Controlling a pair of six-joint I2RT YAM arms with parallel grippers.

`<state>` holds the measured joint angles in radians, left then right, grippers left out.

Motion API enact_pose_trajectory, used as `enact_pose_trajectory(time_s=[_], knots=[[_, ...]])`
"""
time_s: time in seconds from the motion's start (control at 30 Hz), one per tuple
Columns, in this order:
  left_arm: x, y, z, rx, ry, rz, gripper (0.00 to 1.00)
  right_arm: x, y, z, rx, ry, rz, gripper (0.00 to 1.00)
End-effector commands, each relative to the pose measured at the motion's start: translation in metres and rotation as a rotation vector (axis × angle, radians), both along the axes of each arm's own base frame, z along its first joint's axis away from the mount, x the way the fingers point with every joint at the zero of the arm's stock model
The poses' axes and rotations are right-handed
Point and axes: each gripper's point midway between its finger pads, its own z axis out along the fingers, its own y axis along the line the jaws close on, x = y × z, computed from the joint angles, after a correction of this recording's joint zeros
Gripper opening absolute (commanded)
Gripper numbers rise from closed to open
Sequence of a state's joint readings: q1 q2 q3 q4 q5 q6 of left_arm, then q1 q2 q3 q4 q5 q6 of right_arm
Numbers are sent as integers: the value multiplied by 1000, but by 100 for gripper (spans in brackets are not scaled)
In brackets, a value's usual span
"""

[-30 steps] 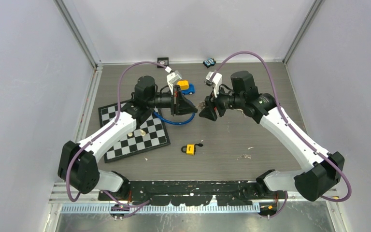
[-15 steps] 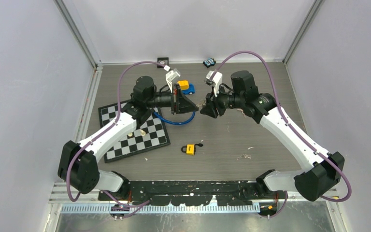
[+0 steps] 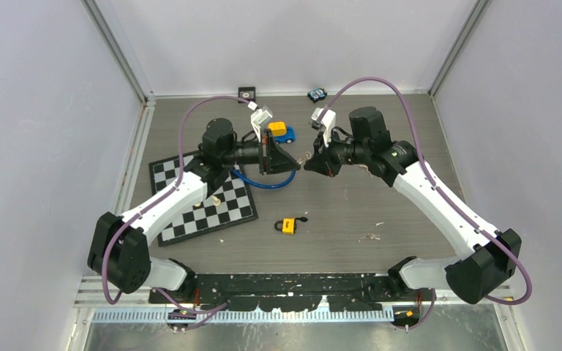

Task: Unlock with the key

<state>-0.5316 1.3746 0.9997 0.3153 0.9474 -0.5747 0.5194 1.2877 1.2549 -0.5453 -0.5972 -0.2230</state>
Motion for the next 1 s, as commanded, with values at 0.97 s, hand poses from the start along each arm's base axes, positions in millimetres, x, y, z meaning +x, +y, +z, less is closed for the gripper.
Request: enact_pose_trajectory(time_s=[0.97], knots=[[-21, 24, -56, 184, -328, -134, 1, -46, -23, -33, -177, 67, 178, 1]])
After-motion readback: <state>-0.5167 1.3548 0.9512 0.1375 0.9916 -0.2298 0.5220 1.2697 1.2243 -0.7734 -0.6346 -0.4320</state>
